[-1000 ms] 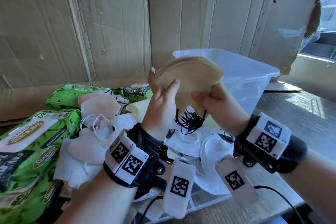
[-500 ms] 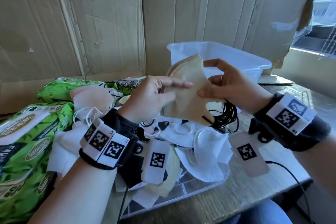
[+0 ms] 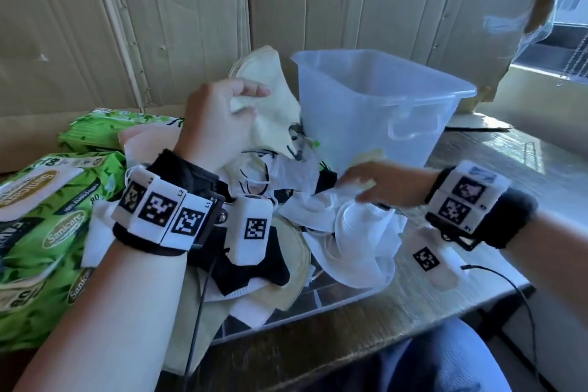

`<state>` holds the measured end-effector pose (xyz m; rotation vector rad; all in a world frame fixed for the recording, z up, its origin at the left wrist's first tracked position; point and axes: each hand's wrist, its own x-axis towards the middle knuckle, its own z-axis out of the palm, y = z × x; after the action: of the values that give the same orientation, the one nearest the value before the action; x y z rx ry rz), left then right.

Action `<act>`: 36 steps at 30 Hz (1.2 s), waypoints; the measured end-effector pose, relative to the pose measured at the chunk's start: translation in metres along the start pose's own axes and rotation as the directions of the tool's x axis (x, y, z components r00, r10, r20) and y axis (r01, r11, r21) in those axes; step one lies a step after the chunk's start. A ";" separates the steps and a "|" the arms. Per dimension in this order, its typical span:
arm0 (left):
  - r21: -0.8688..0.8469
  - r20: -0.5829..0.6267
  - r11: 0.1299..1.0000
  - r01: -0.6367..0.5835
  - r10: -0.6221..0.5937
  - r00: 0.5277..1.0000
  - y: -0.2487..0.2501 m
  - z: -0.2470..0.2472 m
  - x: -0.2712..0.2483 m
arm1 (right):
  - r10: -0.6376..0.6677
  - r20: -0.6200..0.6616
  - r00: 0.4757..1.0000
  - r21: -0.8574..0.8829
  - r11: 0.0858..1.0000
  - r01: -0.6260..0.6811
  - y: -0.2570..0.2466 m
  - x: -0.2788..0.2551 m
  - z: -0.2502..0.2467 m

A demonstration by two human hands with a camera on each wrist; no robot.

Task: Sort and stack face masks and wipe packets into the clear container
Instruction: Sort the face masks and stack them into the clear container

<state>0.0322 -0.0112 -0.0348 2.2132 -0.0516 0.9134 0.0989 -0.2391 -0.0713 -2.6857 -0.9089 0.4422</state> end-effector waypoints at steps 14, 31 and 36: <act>0.000 0.006 1.000 -0.020 0.020 1.000 -0.003 -0.001 0.001 | 0.017 0.069 0.997 -0.239 0.971 0.000 -0.003 0.023 0.001; -0.335 0.042 0.914 0.229 -0.228 0.973 0.016 0.003 -0.004 | 0.010 -0.677 0.736 0.522 0.712 0.470 -0.033 0.006 -0.038; -0.505 0.152 0.837 0.210 -0.153 0.976 0.013 0.020 -0.007 | -0.078 -0.567 0.820 0.548 0.707 0.446 -0.046 0.009 -0.017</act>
<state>0.0348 -0.0350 -0.0407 1.7204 -0.1212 0.5865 0.0869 -0.2013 -0.0420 -1.8153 -0.7715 -0.0377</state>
